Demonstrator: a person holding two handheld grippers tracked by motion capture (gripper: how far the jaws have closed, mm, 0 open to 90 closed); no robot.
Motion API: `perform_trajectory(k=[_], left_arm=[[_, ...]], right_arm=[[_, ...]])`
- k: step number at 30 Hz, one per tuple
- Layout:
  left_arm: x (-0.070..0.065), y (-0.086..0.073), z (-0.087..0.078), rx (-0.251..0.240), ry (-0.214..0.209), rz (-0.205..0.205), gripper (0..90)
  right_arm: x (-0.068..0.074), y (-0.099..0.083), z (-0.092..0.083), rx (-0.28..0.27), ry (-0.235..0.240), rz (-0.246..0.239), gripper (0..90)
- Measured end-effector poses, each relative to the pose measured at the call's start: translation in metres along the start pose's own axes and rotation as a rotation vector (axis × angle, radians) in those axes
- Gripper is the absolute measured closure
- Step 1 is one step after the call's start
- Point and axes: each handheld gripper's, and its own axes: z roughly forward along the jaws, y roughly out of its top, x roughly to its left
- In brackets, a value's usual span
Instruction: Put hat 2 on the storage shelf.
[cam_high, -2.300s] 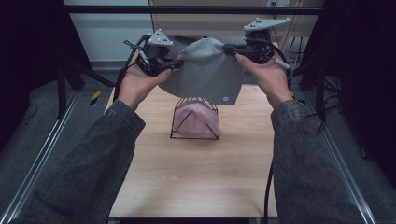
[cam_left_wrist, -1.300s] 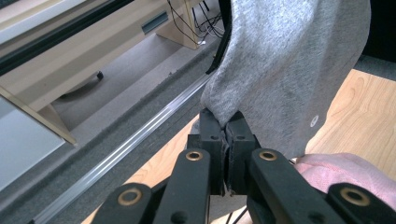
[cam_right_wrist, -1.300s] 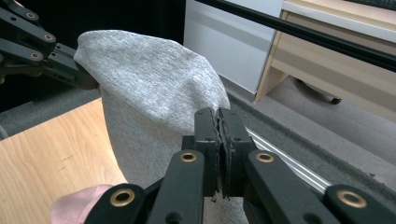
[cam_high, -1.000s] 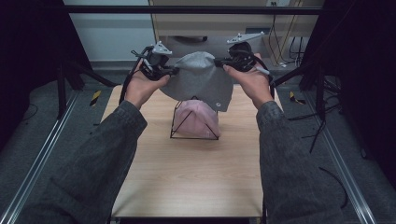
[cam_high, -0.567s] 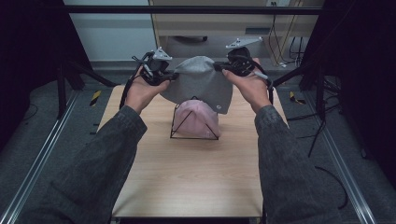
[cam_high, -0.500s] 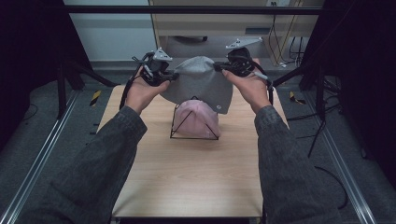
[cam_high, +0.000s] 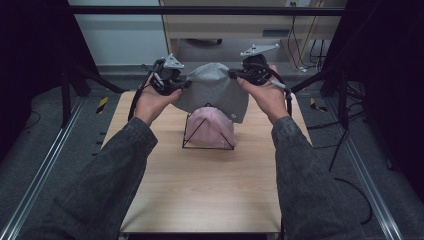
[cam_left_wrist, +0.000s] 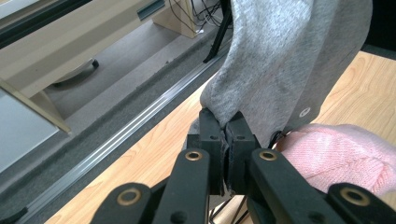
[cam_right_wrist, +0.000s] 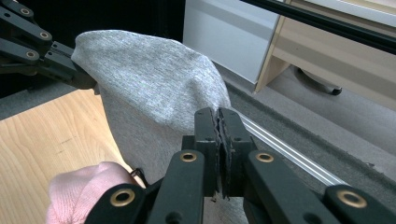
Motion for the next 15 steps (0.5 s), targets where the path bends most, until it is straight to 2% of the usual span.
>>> perform_trajectory(k=[10, 15], left_arm=[[0.001, -0.011, 0.007, 0.007, -0.009, -0.013, 87.5], [0.0, -0.02, 0.013, 0.016, -0.008, -0.026, 87.5]], right_arm=[[0.001, -0.007, 0.007, 0.017, 0.003, 0.004, 87.6], [0.002, -0.017, 0.012, 0.038, 0.011, 0.006, 87.6]])
